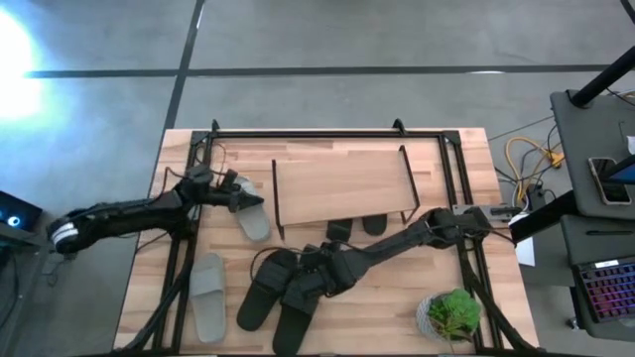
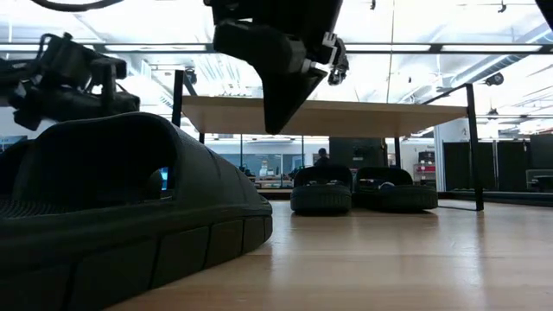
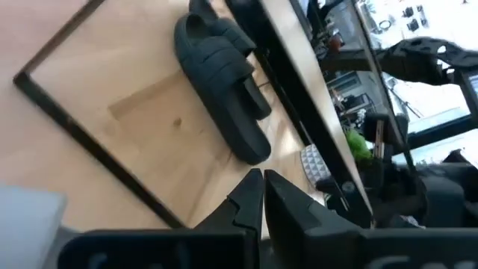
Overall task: Pick and place slides into the shelf
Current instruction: Put the black slipper under the shelf
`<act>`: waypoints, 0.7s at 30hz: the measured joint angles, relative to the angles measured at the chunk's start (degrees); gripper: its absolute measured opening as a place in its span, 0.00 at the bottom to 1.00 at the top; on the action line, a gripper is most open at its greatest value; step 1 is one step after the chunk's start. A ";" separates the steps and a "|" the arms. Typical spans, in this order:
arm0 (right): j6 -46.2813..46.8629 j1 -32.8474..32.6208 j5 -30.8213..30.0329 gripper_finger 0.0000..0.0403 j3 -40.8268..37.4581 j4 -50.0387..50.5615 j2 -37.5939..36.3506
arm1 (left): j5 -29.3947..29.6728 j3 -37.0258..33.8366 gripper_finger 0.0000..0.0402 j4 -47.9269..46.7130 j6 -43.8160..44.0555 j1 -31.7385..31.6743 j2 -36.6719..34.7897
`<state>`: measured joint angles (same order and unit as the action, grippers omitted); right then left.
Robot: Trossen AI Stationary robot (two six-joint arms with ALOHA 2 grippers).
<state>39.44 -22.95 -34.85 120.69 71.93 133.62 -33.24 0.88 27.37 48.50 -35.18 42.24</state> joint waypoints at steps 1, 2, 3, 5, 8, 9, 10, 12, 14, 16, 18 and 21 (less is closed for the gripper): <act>0.08 -0.06 -0.28 0.02 0.17 0.04 0.00 | 1.49 -0.02 0.00 3.56 -0.54 0.02 1.91; 0.34 -0.17 -0.87 0.02 0.49 0.20 0.00 | 3.88 0.05 0.00 6.67 -0.90 -0.01 3.74; 0.54 -0.19 -1.32 0.02 0.81 0.30 0.00 | 5.87 0.39 0.00 8.48 -0.95 -0.12 5.69; 0.64 -0.23 -1.43 0.02 1.62 0.38 -0.07 | 7.41 2.06 0.00 9.57 -1.20 -0.20 9.77; 0.66 -0.10 -1.66 0.02 2.58 0.73 -0.09 | 6.26 5.16 0.00 9.67 -1.40 -0.18 16.28; 0.65 -0.04 -1.84 0.02 2.82 0.74 -0.08 | 5.51 6.35 0.00 9.65 -1.43 -0.18 18.45; 0.69 0.02 -2.09 0.02 3.09 0.77 -0.09 | 4.98 7.70 0.00 9.65 -1.52 -0.18 20.64; 1.62 0.04 -2.71 0.02 3.61 1.02 -0.09 | 3.78 10.28 0.00 9.67 -2.93 -0.18 24.22; 3.59 0.10 -2.84 0.02 3.75 1.24 -0.11 | 3.20 12.69 0.00 9.72 -4.15 -0.18 27.03; 5.44 0.10 -2.80 0.02 3.77 1.37 -0.11 | 3.21 14.20 0.00 9.60 -5.10 -0.20 28.99; 6.81 0.10 -2.80 0.02 3.77 1.50 -0.11 | 3.28 15.32 0.00 9.59 -6.15 -0.24 30.44; 8.07 0.10 -2.19 0.02 3.77 1.50 -0.11 | 3.42 15.58 0.00 9.47 -7.29 -0.51 31.73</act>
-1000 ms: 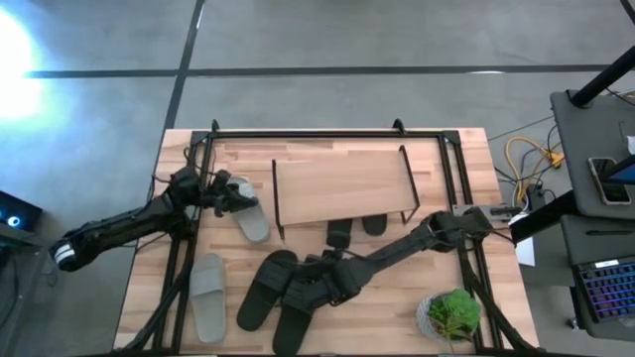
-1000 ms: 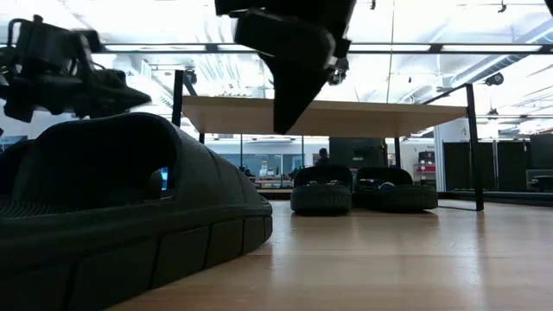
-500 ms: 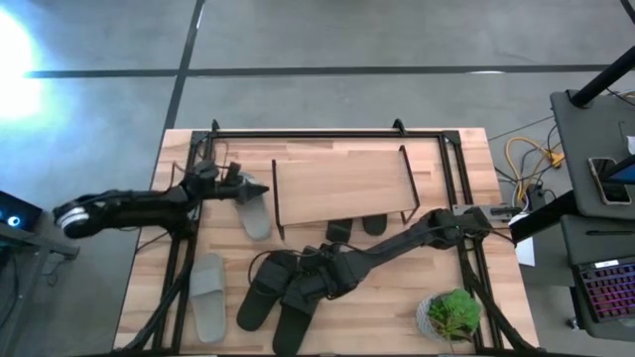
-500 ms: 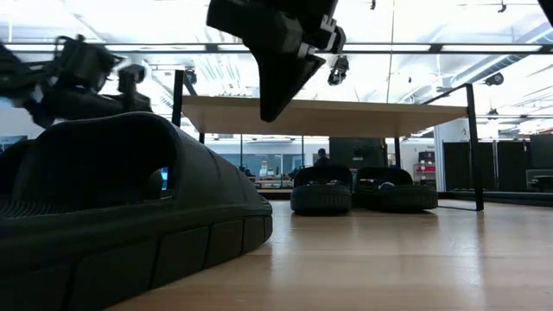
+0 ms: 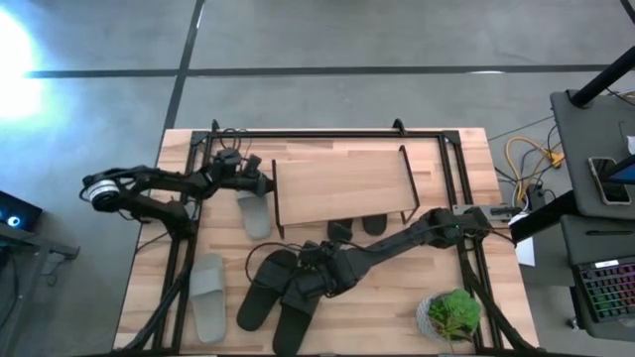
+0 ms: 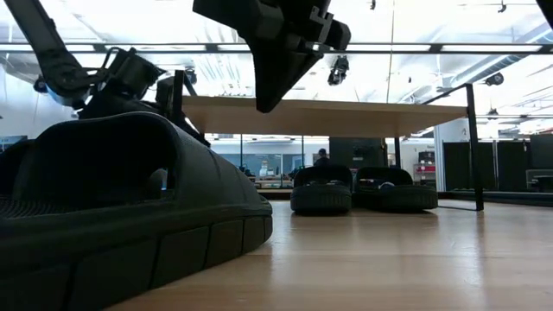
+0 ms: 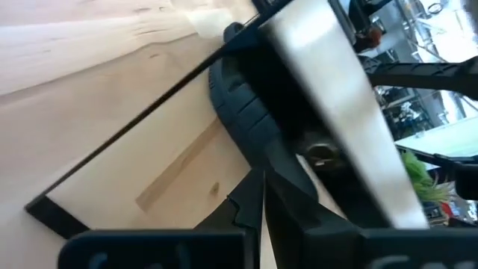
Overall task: Pick and place slides into the shelf
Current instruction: Put the black slipper under the shelf
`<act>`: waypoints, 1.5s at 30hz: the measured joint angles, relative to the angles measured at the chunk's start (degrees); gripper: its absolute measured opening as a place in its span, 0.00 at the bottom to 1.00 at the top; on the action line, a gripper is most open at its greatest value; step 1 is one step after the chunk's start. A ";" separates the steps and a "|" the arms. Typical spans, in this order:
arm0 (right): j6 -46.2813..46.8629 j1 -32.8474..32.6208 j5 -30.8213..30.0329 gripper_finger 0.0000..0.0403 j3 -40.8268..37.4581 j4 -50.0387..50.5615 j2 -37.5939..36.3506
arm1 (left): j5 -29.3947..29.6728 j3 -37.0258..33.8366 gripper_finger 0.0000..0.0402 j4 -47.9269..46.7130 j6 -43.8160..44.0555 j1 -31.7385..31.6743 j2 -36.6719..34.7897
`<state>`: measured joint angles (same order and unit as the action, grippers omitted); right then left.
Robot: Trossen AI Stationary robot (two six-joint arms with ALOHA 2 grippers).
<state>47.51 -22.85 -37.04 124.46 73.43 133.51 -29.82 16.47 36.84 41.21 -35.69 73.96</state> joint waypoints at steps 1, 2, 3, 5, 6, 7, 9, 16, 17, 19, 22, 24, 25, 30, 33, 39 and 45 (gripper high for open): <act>0.41 0.00 0.95 0.02 0.00 -0.09 0.00 | 0.24 -0.09 0.00 0.00 -0.24 -0.17 0.32; 0.70 0.00 2.50 0.02 0.00 -0.39 0.00 | 0.44 -0.29 0.00 -0.04 -0.64 -0.46 0.61; 0.85 0.02 4.37 0.02 -0.02 -0.94 0.00 | 0.99 -0.44 0.00 -0.18 -1.28 -0.78 0.84; 0.60 0.12 7.21 0.02 -0.57 -3.18 -0.03 | 2.45 -0.73 0.00 -0.11 -1.59 -1.47 1.14; 0.29 0.13 8.07 0.02 -0.93 -4.62 -0.01 | 2.91 -0.76 0.00 -0.07 -1.66 -1.84 1.33; 0.07 0.12 8.49 0.02 -1.33 -5.92 0.04 | 3.14 -0.72 0.00 0.04 -1.75 -2.20 1.54; 0.03 0.11 8.54 0.02 -2.68 -8.45 0.04 | 3.25 -0.26 0.00 -0.13 -3.23 -2.56 1.84; 0.04 0.13 5.63 0.02 -6.47 -8.22 0.15 | 3.15 1.84 0.00 -0.15 -5.91 -4.65 2.58; 0.04 0.13 5.75 0.02 -6.49 -7.74 0.15 | 3.01 2.13 0.00 -0.17 -5.98 -4.94 2.95; 0.45 0.13 5.74 0.02 -6.49 -7.30 0.15 | 2.89 2.64 0.00 -0.11 -6.17 -5.44 3.81; 1.88 0.13 5.73 0.02 -6.49 -7.21 0.15 | 2.68 3.46 0.00 -0.13 -7.45 -6.22 5.31; 2.20 0.11 5.73 0.02 -6.32 -7.24 0.15 | 2.52 4.23 0.00 -0.13 -7.59 -6.82 6.59; 2.19 0.09 5.73 0.02 -6.27 -7.24 0.15 | 2.31 4.61 0.00 -0.15 -7.62 -7.11 7.23; 0.36 0.02 5.67 0.02 -6.23 -7.22 0.15 | 0.36 5.64 0.00 -0.15 -9.88 -8.58 9.32; -1.67 0.00 5.48 0.02 -6.25 -7.25 0.15 | -0.05 5.62 0.00 -0.16 -10.50 -9.54 9.36; -9.50 -0.32 4.32 0.02 -6.36 -7.33 0.15 | -0.05 5.36 0.00 -5.17 -14.46 -11.71 5.28; -14.53 -1.69 3.83 0.02 -6.60 -5.05 0.15 | -13.61 2.08 0.00 -13.14 -18.85 -11.27 -6.45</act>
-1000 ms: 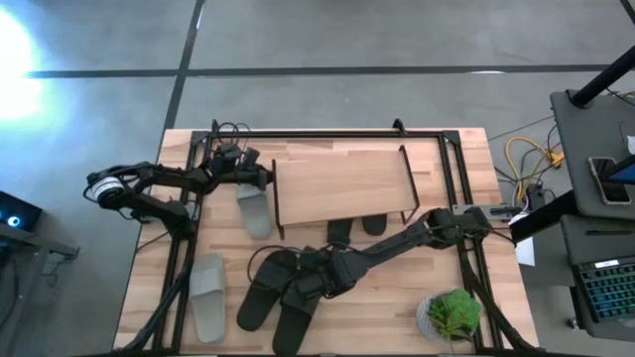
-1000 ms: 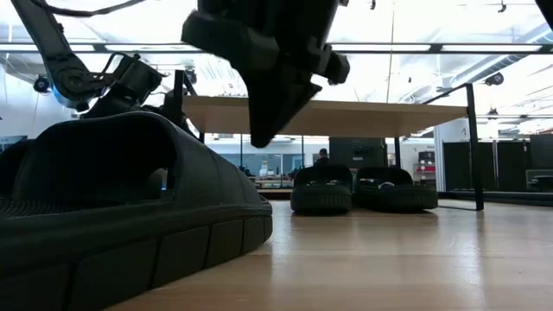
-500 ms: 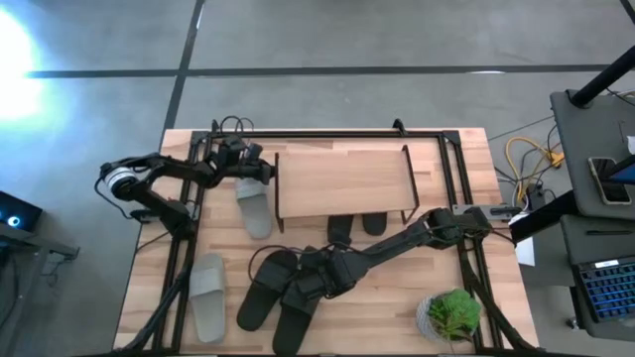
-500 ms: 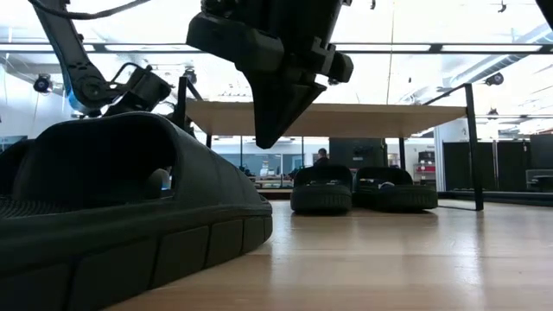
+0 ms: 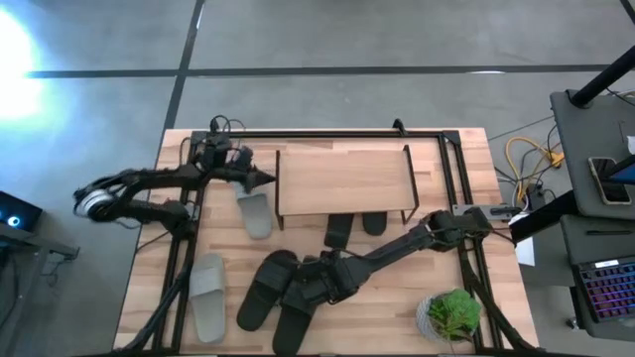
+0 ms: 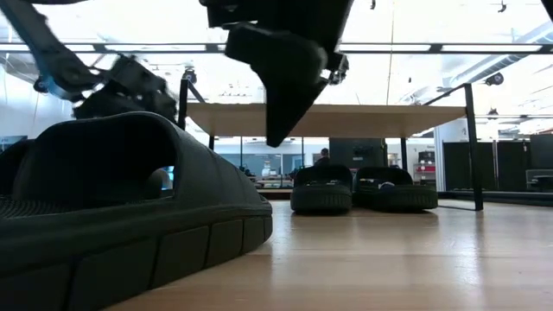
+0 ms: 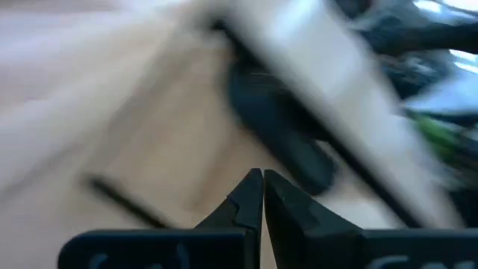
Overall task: Pick and place slides into the shelf
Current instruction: Put the black slipper under the shelf
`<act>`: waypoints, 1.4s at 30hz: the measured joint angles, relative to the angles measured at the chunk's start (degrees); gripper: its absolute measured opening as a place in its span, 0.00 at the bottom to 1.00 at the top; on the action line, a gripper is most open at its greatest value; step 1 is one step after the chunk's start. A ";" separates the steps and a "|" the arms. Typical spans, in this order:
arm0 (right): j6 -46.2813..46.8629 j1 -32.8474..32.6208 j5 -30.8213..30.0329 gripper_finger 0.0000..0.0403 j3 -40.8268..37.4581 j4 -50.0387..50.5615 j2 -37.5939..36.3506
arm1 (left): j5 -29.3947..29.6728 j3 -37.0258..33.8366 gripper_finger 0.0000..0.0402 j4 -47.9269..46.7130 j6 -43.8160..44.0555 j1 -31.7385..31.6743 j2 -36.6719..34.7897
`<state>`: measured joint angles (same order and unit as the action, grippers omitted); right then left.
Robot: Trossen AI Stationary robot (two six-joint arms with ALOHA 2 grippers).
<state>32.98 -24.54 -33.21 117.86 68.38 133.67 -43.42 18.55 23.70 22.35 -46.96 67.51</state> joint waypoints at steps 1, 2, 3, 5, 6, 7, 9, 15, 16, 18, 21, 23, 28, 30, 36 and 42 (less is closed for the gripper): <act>0.14 -0.32 0.03 0.02 0.00 0.44 0.00 | -2.37 -0.80 0.00 0.10 0.34 0.25 -2.94; 0.20 -0.60 0.20 0.02 -0.07 0.78 0.00 | -3.88 -1.79 0.00 0.22 1.64 0.48 -6.09; 0.22 -0.90 0.93 0.02 -0.21 0.77 0.00 | -4.66 -2.81 0.00 0.21 3.09 0.70 -9.50; 1.80 -1.25 3.36 0.02 -0.68 0.82 0.00 | -6.18 -4.75 0.00 0.14 6.13 1.32 -17.19; 4.25 -1.41 4.70 0.02 -1.04 1.03 0.00 | -7.77 -5.53 0.00 0.20 7.78 1.75 -21.05; 7.39 -1.47 5.39 0.02 -1.44 1.29 0.00 | -8.94 -6.20 0.00 0.25 9.67 2.26 -25.00; 13.99 -1.55 5.64 0.02 -2.31 1.31 0.00 | -10.12 -7.57 0.00 0.24 14.23 3.19 -32.82; 36.21 -1.15 6.89 0.02 -4.68 0.65 0.00 | -10.40 -10.64 0.00 -0.34 25.19 5.18 -52.47; 36.53 -1.15 6.85 0.02 -4.74 -0.75 0.00 | -10.26 -11.34 0.00 -0.37 26.63 5.17 -55.42; 31.37 -1.12 6.91 0.02 -4.74 -4.95 -0.02 | -10.34 -12.54 0.00 0.15 28.14 5.20 -60.54; 16.03 -0.09 7.88 0.02 -4.90 -9.73 0.12 | -10.39 -14.15 0.00 -4.49 27.88 5.18 -66.30; 7.89 1.18 7.28 0.02 -5.34 -9.66 0.20 | -11.37 -14.60 0.00 -4.36 26.82 5.18 -65.59; -6.16 4.19 1.61 0.02 -8.82 -10.85 0.20 | -13.97 -15.24 0.00 -4.33 22.75 5.36 -63.41; -7.52 5.18 1.26 0.02 -10.19 -11.46 0.20 | -14.34 -15.33 0.00 -4.44 21.96 5.36 -63.37; -7.71 7.14 -0.34 0.02 -12.60 -13.08 0.22 | -14.28 -15.49 0.00 -4.22 20.45 5.36 -63.62; -8.11 8.61 -3.38 0.02 -14.14 -13.34 0.22 | -14.14 -16.38 0.00 -4.26 20.21 5.38 -63.67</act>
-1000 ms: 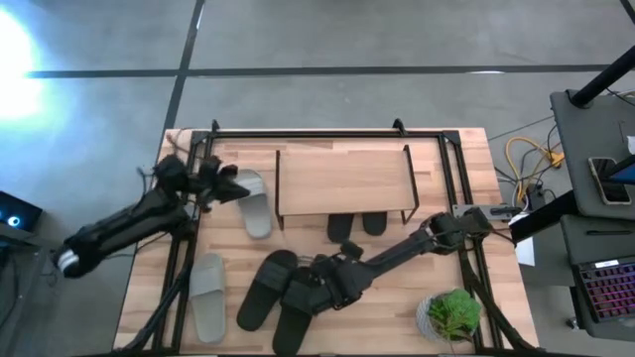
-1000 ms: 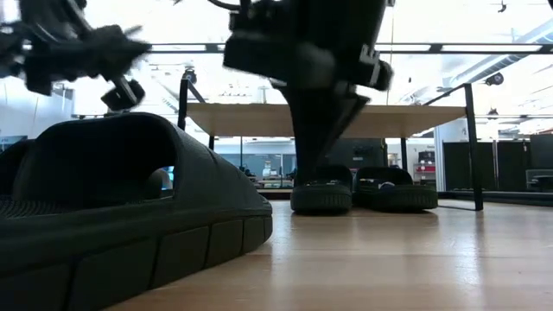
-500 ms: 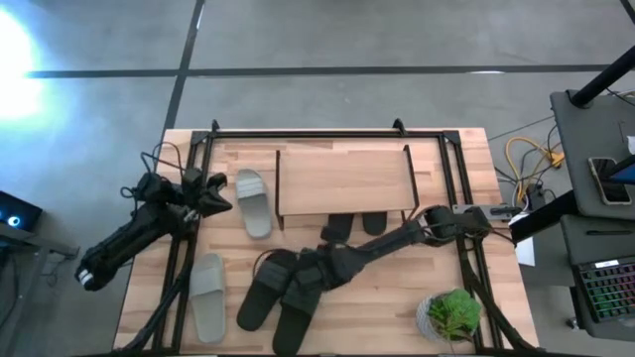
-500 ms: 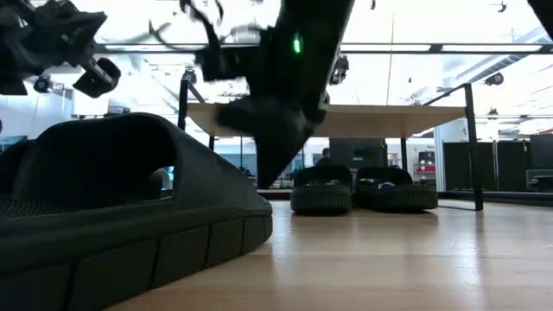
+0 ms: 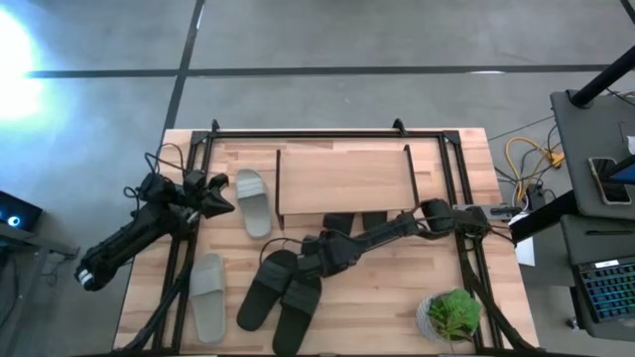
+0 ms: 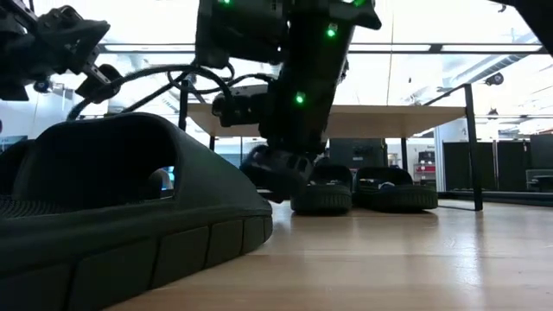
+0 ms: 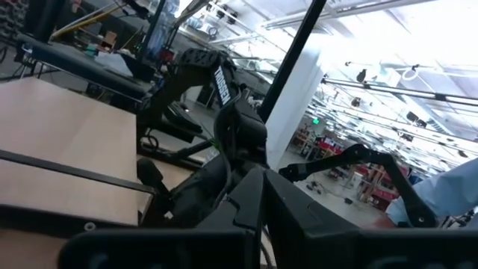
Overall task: Pick and place slides into the shelf
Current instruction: Put the black slipper under the shelf, then move the gray slipper to the middle left of the table
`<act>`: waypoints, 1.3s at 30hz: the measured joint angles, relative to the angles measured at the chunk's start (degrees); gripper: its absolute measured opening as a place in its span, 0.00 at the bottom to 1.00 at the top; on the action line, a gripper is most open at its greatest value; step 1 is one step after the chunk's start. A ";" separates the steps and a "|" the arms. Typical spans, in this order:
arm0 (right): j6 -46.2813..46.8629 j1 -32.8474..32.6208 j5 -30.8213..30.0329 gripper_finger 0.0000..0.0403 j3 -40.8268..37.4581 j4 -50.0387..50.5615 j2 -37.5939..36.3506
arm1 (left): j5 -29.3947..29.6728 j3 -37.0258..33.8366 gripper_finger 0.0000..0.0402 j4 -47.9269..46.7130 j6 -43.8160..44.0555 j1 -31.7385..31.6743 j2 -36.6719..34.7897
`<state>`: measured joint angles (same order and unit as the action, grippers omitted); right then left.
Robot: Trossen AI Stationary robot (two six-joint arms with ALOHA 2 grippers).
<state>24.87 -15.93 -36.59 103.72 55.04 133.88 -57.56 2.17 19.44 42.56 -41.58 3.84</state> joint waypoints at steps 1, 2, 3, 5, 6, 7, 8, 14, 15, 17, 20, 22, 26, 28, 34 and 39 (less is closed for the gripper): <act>-0.11 0.16 -0.03 0.02 -0.45 0.35 0.00 | 0.02 -0.08 0.00 0.08 -0.08 0.00 -0.01; -0.16 0.30 -0.06 0.02 -0.99 0.89 0.00 | 0.02 -0.20 0.00 -0.02 -0.27 0.00 0.03; -0.21 0.34 -0.10 0.02 -1.56 1.66 0.00 | 0.04 -0.27 0.00 -0.09 -0.46 -0.02 0.03; -0.04 0.36 -0.24 0.02 -2.74 3.53 0.00 | 0.04 -0.26 0.00 0.01 -0.85 -0.02 -0.18; 0.53 0.33 -0.39 0.02 -3.05 4.56 0.00 | 0.05 -0.26 0.00 0.02 -0.93 -0.02 -0.21; 1.24 0.33 -0.46 0.02 -3.26 5.79 0.00 | 0.08 -0.26 0.00 -0.08 -0.92 -0.02 -0.24; 2.07 0.32 -0.71 0.02 -3.39 7.27 0.00 | 0.09 -0.26 0.00 -0.04 -0.94 -0.02 -0.24; 8.70 0.34 -1.58 0.02 -2.18 11.23 0.11 | 0.73 -0.26 0.00 -0.45 -0.96 -0.02 -0.14; 9.78 0.19 -1.58 0.02 -1.51 12.02 0.11 | 0.80 -0.26 0.00 -0.58 -0.95 -0.02 -0.12; 11.80 -0.44 -2.10 0.02 0.32 13.20 0.08 | 0.84 -0.26 0.00 -0.51 -0.92 -0.02 -0.17; 12.52 -2.01 -4.28 0.02 4.18 14.42 -1.03 | 0.86 -0.26 0.00 -0.64 0.42 -0.02 0.08; 14.22 -3.29 -5.62 0.02 7.26 15.98 -2.14 | 0.86 -0.26 0.00 -0.65 1.61 0.00 0.33; 26.23 -4.67 -5.78 0.02 12.56 22.21 -5.45 | 0.90 -0.27 0.00 -0.49 3.60 0.01 1.09; 33.98 -5.15 -7.10 0.02 14.61 26.61 -7.43 | 0.91 -0.20 0.00 -0.48 5.38 0.00 1.12; 51.00 -7.23 -8.66 0.02 19.01 34.51 -12.40 | 11.44 -0.11 0.00 8.03 11.71 -0.02 0.93; 51.67 -7.79 -10.43 0.02 18.93 33.18 -14.05 | 13.97 0.21 0.00 15.97 19.59 0.02 1.93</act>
<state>76.54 -23.73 -47.02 122.65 88.22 119.83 -43.59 2.38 35.42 62.16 -41.56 5.76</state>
